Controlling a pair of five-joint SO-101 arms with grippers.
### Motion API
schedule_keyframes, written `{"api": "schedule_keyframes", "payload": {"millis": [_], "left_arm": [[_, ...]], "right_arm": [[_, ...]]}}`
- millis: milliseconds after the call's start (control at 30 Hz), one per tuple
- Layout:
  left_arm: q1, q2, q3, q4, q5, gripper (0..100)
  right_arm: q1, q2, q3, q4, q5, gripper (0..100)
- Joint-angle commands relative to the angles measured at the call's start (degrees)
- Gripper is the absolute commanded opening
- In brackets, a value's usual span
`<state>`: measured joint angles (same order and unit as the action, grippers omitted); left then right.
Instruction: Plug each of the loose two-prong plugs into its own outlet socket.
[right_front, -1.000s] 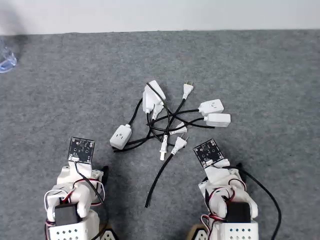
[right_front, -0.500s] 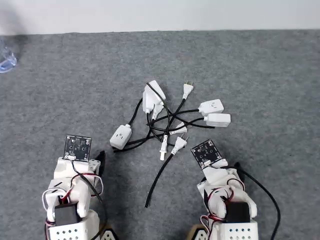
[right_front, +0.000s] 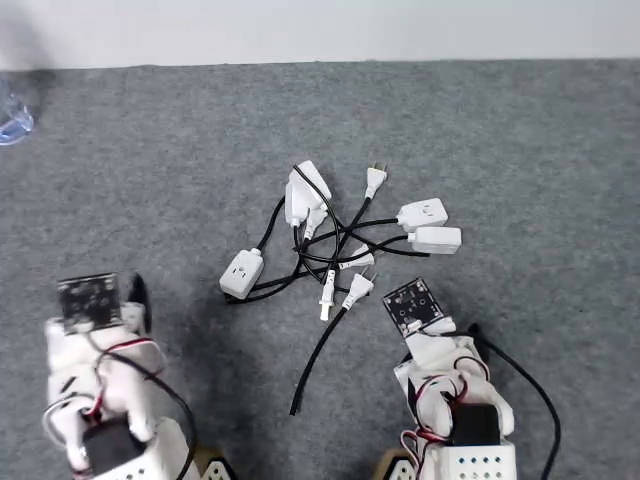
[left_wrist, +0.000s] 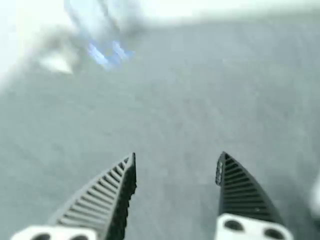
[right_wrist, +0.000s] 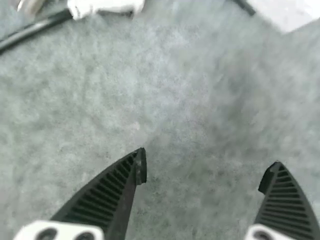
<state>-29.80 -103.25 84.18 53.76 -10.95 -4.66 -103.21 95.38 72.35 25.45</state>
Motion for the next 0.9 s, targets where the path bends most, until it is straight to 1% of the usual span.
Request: {"api": "schedule_keyframes", "payload": {"millis": [0, 67, 400, 500, 633, 767, 800, 833, 867], "left_arm": [[-1.1, -1.1, -10.2, -5.0, 0.4, 25], [-0.4, -1.1, -13.9, -6.1, 0.4, 25], [10.4, -1.1, -26.6, -5.9, 0.7, 25], [14.2, -1.1, -32.2, -5.9, 0.7, 25], [20.2, -1.1, -36.8, -5.8, 0.3, 25], [22.2, -1.1, -40.7, -5.8, 0.0, 25], [22.0, -1.1, -41.4, -5.8, -1.6, 25], [21.9, -1.1, -42.0, -5.9, -4.7, 25], [21.9, -1.1, -42.9, -6.0, -9.2, 25]], "right_arm": [[0.5, -0.7, -6.6, -6.3, -0.2, 36.2], [0.5, -0.7, -11.3, -9.9, -0.3, 36.2], [0.6, -0.7, -32.5, -23.3, 0.1, 36.2], [0.6, -0.7, -39.8, -24.9, 0.1, 36.2], [0.6, -0.7, -48.9, -26.3, 0.1, 36.2], [0.6, -0.7, -54.9, -26.2, 0.2, 36.3], [0.6, -0.7, -55.6, -26.2, 0.2, 36.3], [0.6, -0.7, -56.1, -26.2, 0.2, 36.3], [0.6, -0.7, -56.3, -26.2, 0.2, 36.3]]}}
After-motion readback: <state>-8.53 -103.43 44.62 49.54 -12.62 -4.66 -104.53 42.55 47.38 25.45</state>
